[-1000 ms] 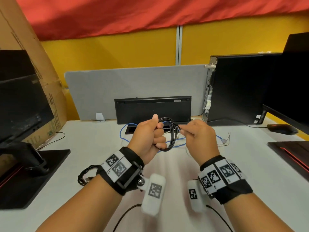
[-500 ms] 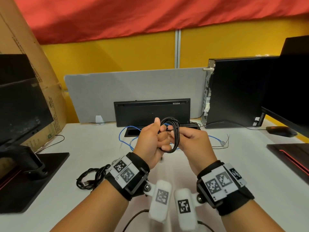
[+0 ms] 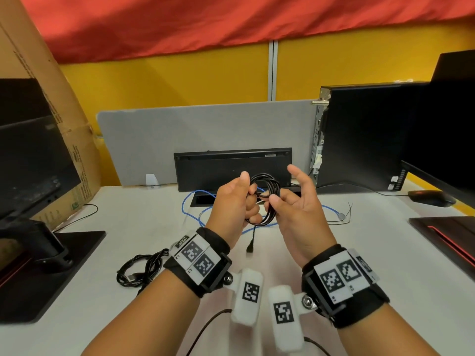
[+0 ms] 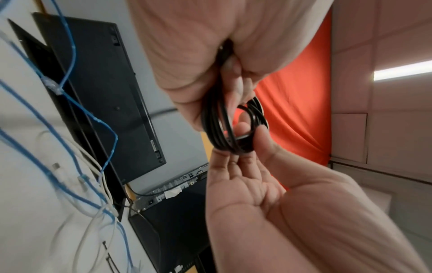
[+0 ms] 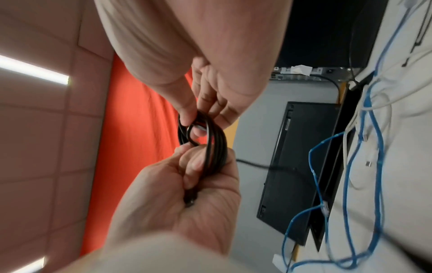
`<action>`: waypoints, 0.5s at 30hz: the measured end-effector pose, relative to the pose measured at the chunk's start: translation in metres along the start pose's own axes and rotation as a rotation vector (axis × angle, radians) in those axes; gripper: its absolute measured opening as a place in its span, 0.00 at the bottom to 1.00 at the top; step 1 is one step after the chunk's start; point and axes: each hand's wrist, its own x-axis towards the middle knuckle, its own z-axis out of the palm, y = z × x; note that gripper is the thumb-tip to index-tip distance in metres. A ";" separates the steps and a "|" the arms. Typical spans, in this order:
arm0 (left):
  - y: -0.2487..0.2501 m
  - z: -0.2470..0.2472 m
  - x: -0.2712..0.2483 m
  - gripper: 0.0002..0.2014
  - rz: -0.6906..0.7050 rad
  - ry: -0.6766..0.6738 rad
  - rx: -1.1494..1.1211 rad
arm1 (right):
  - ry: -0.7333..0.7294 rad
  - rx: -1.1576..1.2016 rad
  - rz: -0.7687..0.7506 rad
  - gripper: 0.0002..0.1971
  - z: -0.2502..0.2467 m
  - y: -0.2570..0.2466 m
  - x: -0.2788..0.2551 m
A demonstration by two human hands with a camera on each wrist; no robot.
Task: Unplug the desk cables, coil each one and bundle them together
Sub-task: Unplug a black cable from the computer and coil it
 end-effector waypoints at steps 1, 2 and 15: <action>0.000 0.000 0.001 0.20 0.006 -0.015 0.010 | -0.009 0.057 0.016 0.32 0.000 0.000 0.000; 0.000 0.000 0.001 0.20 0.011 -0.028 0.019 | -0.019 0.117 0.035 0.32 0.000 0.000 0.000; -0.004 0.002 0.002 0.21 0.081 -0.003 0.352 | 0.063 0.038 0.193 0.24 0.009 -0.002 0.003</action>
